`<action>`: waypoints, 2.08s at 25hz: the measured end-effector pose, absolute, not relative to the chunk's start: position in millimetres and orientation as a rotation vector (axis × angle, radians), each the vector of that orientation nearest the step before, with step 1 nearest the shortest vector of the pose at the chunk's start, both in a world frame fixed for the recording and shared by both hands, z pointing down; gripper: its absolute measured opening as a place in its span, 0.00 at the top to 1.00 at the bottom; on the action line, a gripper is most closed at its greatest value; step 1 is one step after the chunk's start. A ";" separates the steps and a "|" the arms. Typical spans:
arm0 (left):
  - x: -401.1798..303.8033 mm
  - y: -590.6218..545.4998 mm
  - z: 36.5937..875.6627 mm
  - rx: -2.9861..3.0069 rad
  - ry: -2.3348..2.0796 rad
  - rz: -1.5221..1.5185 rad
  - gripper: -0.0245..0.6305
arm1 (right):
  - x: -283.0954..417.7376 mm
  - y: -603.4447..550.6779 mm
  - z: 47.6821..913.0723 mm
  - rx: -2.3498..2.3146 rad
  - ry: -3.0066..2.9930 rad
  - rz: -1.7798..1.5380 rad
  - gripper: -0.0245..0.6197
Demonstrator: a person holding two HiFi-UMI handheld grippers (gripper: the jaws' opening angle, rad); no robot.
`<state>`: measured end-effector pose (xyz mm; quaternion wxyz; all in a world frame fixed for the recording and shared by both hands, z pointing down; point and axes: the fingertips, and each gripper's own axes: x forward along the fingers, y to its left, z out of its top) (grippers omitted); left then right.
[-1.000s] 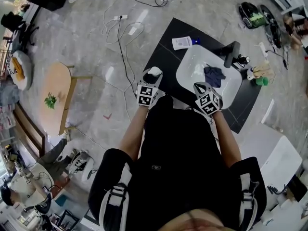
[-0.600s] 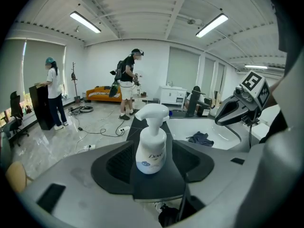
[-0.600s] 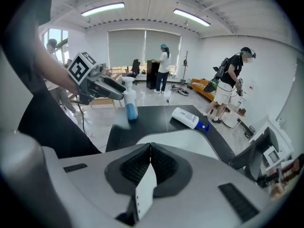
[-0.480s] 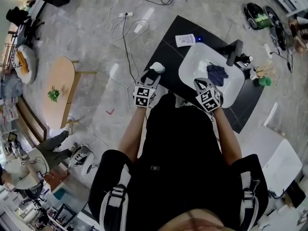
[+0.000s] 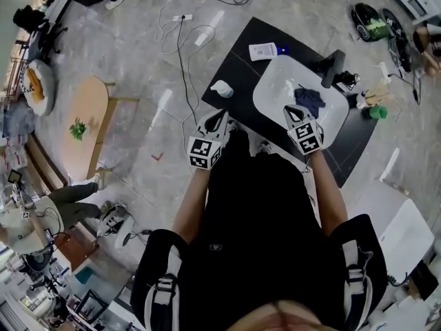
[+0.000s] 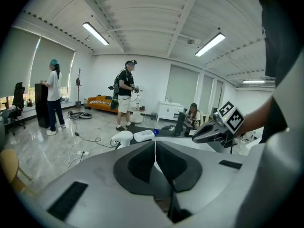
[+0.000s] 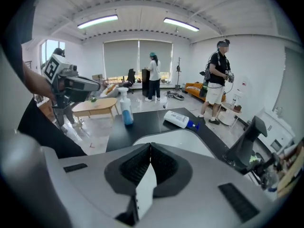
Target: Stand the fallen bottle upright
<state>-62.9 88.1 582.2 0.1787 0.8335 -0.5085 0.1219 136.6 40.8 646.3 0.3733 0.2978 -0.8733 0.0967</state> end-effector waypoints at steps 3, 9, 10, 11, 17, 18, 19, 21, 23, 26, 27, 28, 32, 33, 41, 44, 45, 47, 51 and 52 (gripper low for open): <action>-61.5 77.1 563.3 2.428 -1.373 0.312 0.93 | 140.0 21.7 641.4 0.847 -2.215 0.277 0.87; -70.5 41.9 518.0 2.584 -1.199 0.248 0.93 | 141.1 -35.6 632.3 1.044 -2.154 0.309 0.87; -75.1 36.2 513.6 2.601 -1.175 0.244 0.93 | 138.7 -44.2 629.8 1.071 -2.145 0.307 0.87; -80.2 30.5 511.7 2.609 -1.155 0.243 0.93 | 135.9 -51.5 627.1 1.095 -2.137 0.301 0.87; -104.7 -5.1 518.7 2.589 -1.167 0.280 0.93 | 123.9 -79.2 608.5 1.174 -2.141 0.270 0.87; -107.7 -10.3 518.5 2.578 -1.182 0.277 0.93 | 123.4 -84.3 607.1 1.172 -2.144 0.263 0.87; -110.3 -15.1 518.1 2.565 -1.199 0.276 0.93 | 123.3 -90.3 605.3 1.167 -2.146 0.251 0.87; -114.8 -23.0 517.9 2.537 -1.237 0.286 0.93 | 124.4 -104.7 602.0 1.157 -2.159 0.226 0.87; -119.0 -29.0 517.0 2.504 -1.279 0.295 0.93 | 128.1 -122.3 602.8 1.156 -2.173 0.225 0.87; -123.9 -33.9 516.7 2.453 -1.337 0.292 0.93 | 133.4 -149.7 619.0 1.132 -2.177 0.259 0.87; -125.1 -35.3 518.0 2.435 -1.354 0.294 0.93 | 134.4 -157.8 627.7 1.119 -2.174 0.273 0.87; -125.5 -36.8 519.6 2.418 -1.369 0.295 0.93 | 135.7 -165.4 636.8 1.109 -2.171 0.287 0.87; -123.1 -40.9 522.1 2.379 -1.400 0.298 0.93 | 142.9 -188.9 673.1 1.085 -2.144 0.339 0.86; -123.0 -42.0 522.2 2.373 -1.403 0.301 0.93 | 145.0 -193.9 682.4 1.079 -2.130 0.346 0.83; -126.2 -57.0 525.3 2.341 -1.427 0.335 0.93 | 154.5 -213.7 743.8 1.043 -2.050 0.440 0.73; -124.0 -62.2 526.6 2.342 -1.421 0.343 0.93 | 152.1 -221.9 750.2 1.053 -2.057 0.439 0.73; -123.5 -62.9 527.7 2.340 -1.420 0.348 0.93 | 151.3 -222.8 753.5 1.051 -2.049 0.443 0.73; -121.9 -63.2 530.2 2.335 -1.417 0.355 0.93 | 151.5 -223.0 761.9 1.046 -2.024 0.444 0.76; -118.4 -63.8 532.7 2.333 -1.411 0.364 0.93 | 151.8 -226.6 764.4 1.064 -2.025 0.417 0.82; -118.5 -63.9 533.0 2.331 -1.412 0.365 0.93 | 151.0 -227.6 763.8 1.069 -2.029 0.413 0.82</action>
